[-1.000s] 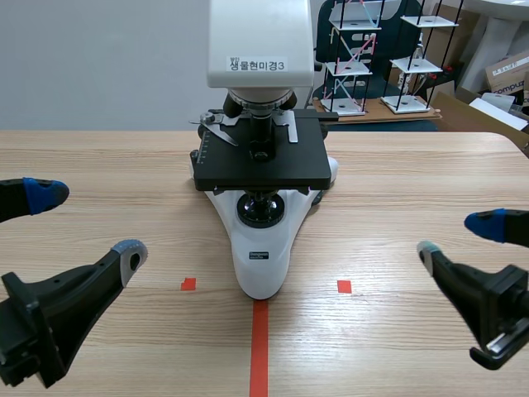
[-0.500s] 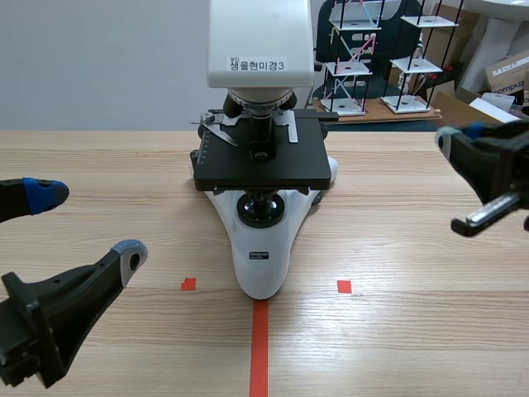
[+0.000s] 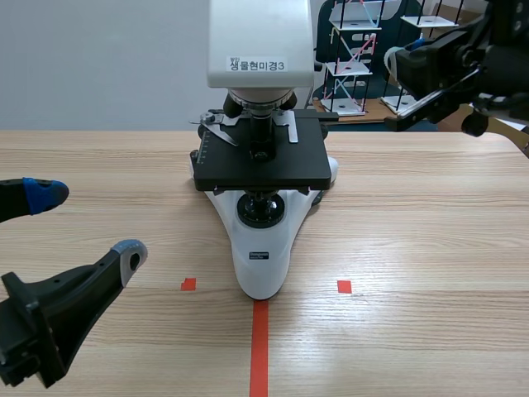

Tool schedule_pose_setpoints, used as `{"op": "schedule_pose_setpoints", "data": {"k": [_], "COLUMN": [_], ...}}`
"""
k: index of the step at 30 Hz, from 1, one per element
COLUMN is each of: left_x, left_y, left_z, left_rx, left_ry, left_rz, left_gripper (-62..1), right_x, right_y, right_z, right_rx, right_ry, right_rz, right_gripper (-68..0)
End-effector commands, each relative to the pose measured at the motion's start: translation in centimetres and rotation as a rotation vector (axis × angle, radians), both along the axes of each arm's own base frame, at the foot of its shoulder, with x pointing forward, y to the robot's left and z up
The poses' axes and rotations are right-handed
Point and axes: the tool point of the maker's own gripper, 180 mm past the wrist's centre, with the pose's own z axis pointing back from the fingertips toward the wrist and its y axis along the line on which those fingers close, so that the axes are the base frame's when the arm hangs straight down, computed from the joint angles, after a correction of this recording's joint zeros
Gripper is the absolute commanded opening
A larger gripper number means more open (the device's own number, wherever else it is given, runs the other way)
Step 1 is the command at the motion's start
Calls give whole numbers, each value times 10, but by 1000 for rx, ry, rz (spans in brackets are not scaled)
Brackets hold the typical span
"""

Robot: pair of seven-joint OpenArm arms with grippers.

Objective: Point at the coarse focus knob

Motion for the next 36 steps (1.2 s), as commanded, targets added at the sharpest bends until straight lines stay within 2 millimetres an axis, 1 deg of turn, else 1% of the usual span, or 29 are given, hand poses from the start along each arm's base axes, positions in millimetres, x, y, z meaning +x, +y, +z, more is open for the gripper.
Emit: {"op": "schedule_pose_setpoints", "data": {"k": [1,7,13,17,22,26,29,32,36], "left_x": [0,0,0,0,0,0,0,0,0], "left_y": [-1,-1,-1,-1,-1,-1,-1,-1,-1], "left_z": [6,6,6,6,6,6,6,6,7], "left_rx": [-19,-19,-19,-19,-19,-19,-19,-22,-24], "left_ry": [-14,-14,-14,-14,-14,-14,-14,-18,-20], "left_rz": [5,5,5,5,5,5,5,6,6], "left_gripper": [14,14,14,14,14,14,14,14,14], "right_x": [10,41,66,85,102,110,113,112,111], "right_y": [-7,-22,-26,-24,-8,6,12,19,22], "right_z": [4,-2,-9,-15,-21,-19,-19,-20,-25], "right_rx": [5,35,2,4,16,10,4,-14,-29], "right_ry": [-11,33,75,113,167,196,219,241,262], "right_rz": [-21,-60,-28,-13,45,100,114,140,146], "right_gripper": [-675,-675,-675,-675,-675,-674,-674,-673,-673]}}
